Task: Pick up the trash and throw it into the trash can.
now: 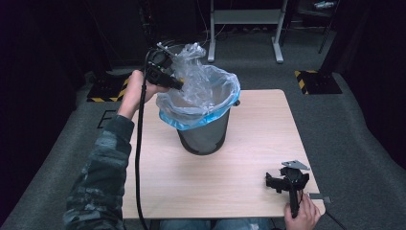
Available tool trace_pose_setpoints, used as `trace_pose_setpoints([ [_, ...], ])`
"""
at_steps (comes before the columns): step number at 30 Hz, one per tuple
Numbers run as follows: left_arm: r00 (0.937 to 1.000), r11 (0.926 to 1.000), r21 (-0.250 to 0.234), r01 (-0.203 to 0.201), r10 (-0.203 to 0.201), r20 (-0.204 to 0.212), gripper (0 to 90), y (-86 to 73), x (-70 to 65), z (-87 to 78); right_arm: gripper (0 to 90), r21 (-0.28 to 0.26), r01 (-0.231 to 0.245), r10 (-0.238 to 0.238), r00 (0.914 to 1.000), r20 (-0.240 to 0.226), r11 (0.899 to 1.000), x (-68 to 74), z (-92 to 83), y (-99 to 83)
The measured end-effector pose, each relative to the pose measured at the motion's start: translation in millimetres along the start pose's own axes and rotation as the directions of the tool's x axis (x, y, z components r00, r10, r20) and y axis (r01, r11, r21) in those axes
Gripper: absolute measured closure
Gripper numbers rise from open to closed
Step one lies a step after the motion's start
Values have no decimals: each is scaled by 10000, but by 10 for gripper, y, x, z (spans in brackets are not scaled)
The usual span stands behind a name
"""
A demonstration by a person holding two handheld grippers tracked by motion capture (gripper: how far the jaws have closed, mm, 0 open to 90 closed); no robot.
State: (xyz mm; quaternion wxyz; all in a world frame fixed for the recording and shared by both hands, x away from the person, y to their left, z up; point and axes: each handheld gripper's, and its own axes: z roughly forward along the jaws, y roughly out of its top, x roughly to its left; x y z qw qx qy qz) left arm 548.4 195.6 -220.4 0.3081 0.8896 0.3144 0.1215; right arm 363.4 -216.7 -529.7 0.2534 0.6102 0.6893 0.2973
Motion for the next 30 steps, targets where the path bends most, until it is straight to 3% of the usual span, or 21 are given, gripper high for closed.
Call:
trace_pose_setpoints([
  [12,9999,9949,1002,76,-68,-76,719,93,-42,427,0,-1,5,-5,10000,0,10000,0,0,0],
  [20,9984,9914,1260,363,-306,-470,389,90,-10,478,0,-2,5,-5,10000,2,10000,0,0,0],
  [21,9984,9914,1262,349,-291,-478,389,88,-6,472,0,-1,3,-3,10000,1,10000,0,0,0],
  [23,9980,9913,1271,339,-268,-571,262,88,-9,461,0,-1,6,-6,10000,0,10000,0,0,0],
  [30,9980,9927,1168,294,-226,-591,154,69,-38,365,0,-2,4,-4,10000,1,10000,0,0,0],
])
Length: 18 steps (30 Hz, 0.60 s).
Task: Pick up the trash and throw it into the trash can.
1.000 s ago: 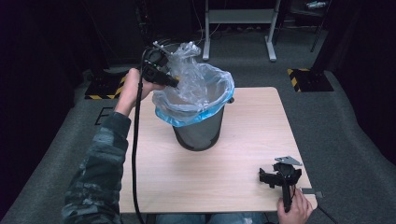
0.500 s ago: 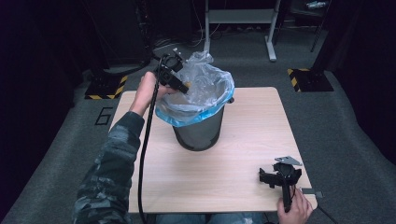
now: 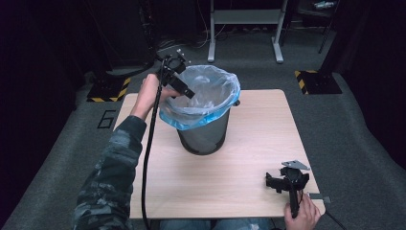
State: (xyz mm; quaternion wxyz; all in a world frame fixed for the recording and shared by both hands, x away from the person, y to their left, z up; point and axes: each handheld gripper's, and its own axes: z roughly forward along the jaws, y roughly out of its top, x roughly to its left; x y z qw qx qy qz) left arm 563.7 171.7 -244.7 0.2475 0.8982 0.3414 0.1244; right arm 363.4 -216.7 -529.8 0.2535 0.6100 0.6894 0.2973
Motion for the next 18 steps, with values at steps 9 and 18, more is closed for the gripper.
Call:
trace_pose_setpoints([
  [9,9994,9991,-279,-331,333,63,137,-144,-96,-278,0,-3,18,-18,10000,2,10000,-1,0,-1],
  [18,9972,9946,-730,-736,727,-152,118,-499,-224,-559,0,18,24,-24,10000,0,10000,-1,0,-1],
])
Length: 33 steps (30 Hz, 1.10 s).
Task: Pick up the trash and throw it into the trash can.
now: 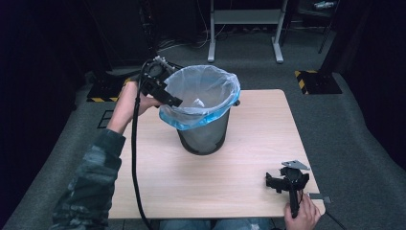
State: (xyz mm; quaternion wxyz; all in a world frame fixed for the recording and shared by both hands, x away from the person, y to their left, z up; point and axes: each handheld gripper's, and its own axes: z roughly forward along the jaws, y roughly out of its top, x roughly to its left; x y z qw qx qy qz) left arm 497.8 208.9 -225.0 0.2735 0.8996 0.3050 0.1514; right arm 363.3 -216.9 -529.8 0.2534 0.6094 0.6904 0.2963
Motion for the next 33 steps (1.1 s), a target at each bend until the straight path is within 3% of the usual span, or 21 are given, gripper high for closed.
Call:
trace_pose_setpoints([
  [2,10000,10000,-48,-12,12,-79,113,-177,-40,-7,0,-1,-2,2,10000,1,10000,0,0,0],
  [4,10000,10000,-56,-18,18,-82,113,-239,-49,-2,0,1,-4,4,10000,0,10000,0,0,0],
  [5,10000,9999,-122,25,-26,-94,111,-365,-63,12,0,1,-4,4,10000,1,10000,0,0,0],
  [10,9998,9997,-170,173,-174,-101,106,-594,-75,61,0,-2,-4,4,10000,1,10000,0,0,0],
  [11,9996,9995,-210,239,-242,-133,105,-704,-75,95,0,0,-6,6,10000,-1,10000,0,0,0],
  [17,9984,9989,-124,458,-462,-323,102,-1045,-92,287,0,0,-4,4,10000,0,10000,0,0,0],
  [18,9984,9989,-124,458,-462,-323,100,-1045,-92,287,0,0,-4,4,10000,0,10000,0,0,0],
  [19,9978,9981,-61,608,-610,-271,97,-1152,-94,363,0,0,-5,5,10000,0,10000,0,0,0],
  [33,9947,9952,33,974,-972,-328,93,-1705,-193,828,0,-2,-4,4,10000,1,10000,0,0,0],
])
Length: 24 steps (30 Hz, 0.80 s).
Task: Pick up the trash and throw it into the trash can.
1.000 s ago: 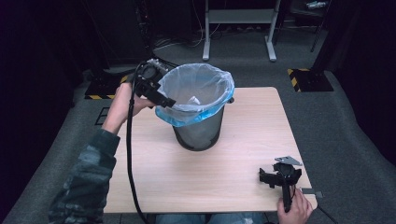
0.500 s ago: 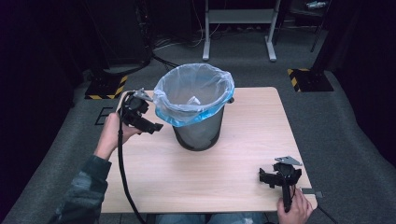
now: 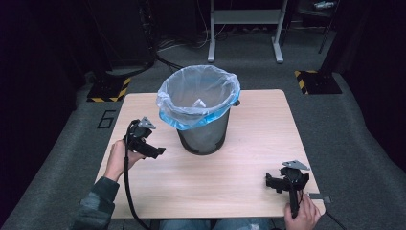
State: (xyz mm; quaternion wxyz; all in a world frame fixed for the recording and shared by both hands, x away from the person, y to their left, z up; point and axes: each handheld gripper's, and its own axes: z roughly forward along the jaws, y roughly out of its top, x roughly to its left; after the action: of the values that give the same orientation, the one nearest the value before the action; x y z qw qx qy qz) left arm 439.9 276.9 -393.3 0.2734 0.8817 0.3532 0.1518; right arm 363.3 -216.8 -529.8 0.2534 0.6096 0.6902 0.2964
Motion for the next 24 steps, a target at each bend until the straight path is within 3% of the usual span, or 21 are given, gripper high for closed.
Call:
trace_pose_setpoints([
  [18,9938,9938,118,1109,-1109,25,95,-755,-29,458,0,0,0,0,10000,0,10000,0,0,0],
  [24,9847,9846,-127,1744,-1743,45,96,-1004,-4,503,0,1,-2,2,10000,0,10000,0,0,0],
])
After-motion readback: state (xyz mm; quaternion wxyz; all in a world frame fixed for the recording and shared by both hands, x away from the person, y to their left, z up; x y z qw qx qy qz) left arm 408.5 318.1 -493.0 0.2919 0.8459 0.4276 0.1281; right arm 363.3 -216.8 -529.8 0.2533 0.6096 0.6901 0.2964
